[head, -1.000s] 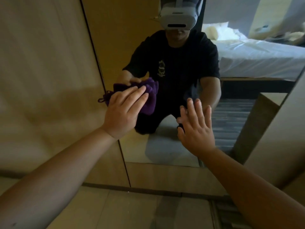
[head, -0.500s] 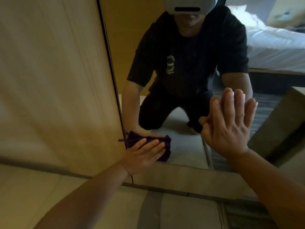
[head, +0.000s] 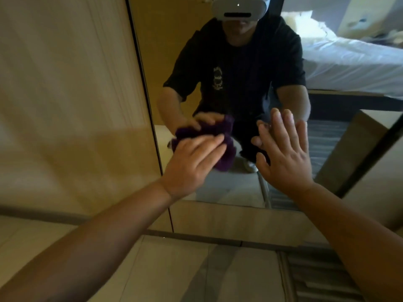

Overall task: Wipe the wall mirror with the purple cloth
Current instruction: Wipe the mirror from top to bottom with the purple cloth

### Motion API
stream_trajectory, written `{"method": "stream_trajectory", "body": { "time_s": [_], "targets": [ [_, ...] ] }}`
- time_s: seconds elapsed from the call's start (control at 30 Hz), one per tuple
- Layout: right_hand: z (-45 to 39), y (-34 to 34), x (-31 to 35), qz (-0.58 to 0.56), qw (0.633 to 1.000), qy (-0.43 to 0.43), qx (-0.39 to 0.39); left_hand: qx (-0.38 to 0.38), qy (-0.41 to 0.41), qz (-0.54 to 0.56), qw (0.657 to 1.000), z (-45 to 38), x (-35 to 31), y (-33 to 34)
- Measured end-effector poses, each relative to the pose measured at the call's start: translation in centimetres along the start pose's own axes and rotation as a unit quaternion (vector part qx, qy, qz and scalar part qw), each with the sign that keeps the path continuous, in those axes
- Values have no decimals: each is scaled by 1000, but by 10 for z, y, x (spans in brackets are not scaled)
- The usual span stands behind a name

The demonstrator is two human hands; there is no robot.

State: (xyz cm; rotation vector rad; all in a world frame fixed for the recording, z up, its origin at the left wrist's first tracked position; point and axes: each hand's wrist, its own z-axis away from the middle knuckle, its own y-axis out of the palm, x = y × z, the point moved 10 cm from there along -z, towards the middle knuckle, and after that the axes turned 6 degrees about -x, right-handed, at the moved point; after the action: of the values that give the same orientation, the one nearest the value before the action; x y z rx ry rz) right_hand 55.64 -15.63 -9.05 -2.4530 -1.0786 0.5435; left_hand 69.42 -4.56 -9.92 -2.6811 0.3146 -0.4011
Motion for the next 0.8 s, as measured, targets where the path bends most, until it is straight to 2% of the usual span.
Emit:
{"method": "stream_trajectory", "body": {
  "time_s": [0.1, 0.2, 0.37, 0.47, 0.57, 0.7, 0.8],
  "targets": [
    [1, -16, -6, -43, 999, 1, -5, -104, 36, -32, 993, -74, -7, -27],
    [8, -24, -30, -24, 999, 22, -15, -119, 63, -62, 989, -106, -17, -11],
    [28, -8, -56, 56, 998, -7, 13, -51, 126, -103, 985, -51, -33, 51],
    [30, -2, -59, 52, 997, -20, -45, -19, 163, -118, 979, 3, -45, 79],
    [31, -2, -58, 49, 993, -28, -105, 48, 189, -144, 970, 72, -56, 114],
    [32, -1, -56, 61, 989, -48, -123, 144, 203, -164, 955, 150, -67, 146],
    [30, -2, -55, 62, 989, -49, -127, 185, 174, -126, 959, 153, -67, 146]
  ]
}}
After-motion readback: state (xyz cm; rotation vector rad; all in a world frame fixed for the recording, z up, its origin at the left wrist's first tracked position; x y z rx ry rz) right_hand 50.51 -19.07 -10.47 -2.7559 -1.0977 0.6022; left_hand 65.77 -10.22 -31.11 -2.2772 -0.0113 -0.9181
